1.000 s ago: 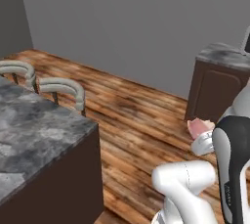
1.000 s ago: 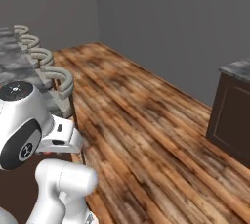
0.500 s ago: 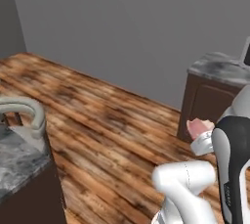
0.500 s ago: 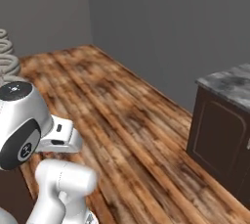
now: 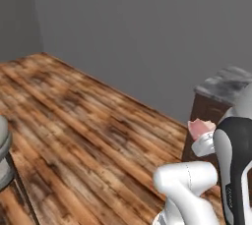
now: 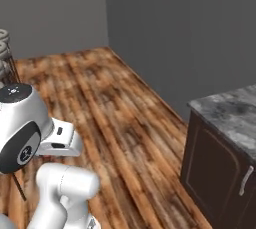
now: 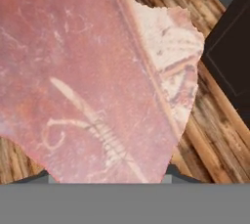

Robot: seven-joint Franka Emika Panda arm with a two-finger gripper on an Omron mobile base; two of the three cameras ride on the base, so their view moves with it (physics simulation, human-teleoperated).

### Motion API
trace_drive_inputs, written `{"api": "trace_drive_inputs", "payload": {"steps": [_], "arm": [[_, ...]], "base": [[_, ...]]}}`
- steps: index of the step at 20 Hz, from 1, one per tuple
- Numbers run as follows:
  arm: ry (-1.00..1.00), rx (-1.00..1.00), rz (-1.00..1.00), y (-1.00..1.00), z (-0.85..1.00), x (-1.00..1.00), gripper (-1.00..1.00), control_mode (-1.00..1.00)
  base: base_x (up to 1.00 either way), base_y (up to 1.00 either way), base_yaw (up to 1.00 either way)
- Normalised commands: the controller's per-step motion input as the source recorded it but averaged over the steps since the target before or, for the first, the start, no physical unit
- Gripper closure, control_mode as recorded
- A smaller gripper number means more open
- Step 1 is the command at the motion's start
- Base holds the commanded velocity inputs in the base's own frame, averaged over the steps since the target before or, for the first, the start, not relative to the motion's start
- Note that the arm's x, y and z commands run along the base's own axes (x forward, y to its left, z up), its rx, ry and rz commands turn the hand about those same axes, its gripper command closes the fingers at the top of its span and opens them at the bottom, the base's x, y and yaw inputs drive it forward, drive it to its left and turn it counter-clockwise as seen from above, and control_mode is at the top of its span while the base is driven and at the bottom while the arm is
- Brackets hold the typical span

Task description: Take the steak from the fridge and place it on the digital scale on the counter by the fridge. Wait a few seconds for a reading, then move it to the plate on the dining counter.

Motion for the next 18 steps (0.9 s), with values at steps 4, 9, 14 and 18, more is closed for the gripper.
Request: {"api": "trace_drive_inputs", "payload": {"steps": [4, 9, 14, 18], "arm": [[0.00, 0.00, 0.00, 0.00, 0.00, 0.00, 1.00, 1.00], [0.00, 0.00, 0.00, 0.00, 0.00, 0.00, 1.00, 1.00], [0.00, 0.00, 0.00, 0.00, 0.00, 0.00, 1.00, 1.00], [0.00, 0.00, 0.00, 0.00, 0.00, 0.00, 1.00, 1.00]], "base": [[1.00, -0.34, 0.38], [1.00, -0.08, 0.43], [1.00, 0.00, 0.50], [1.00, 0.00, 0.52]]}}
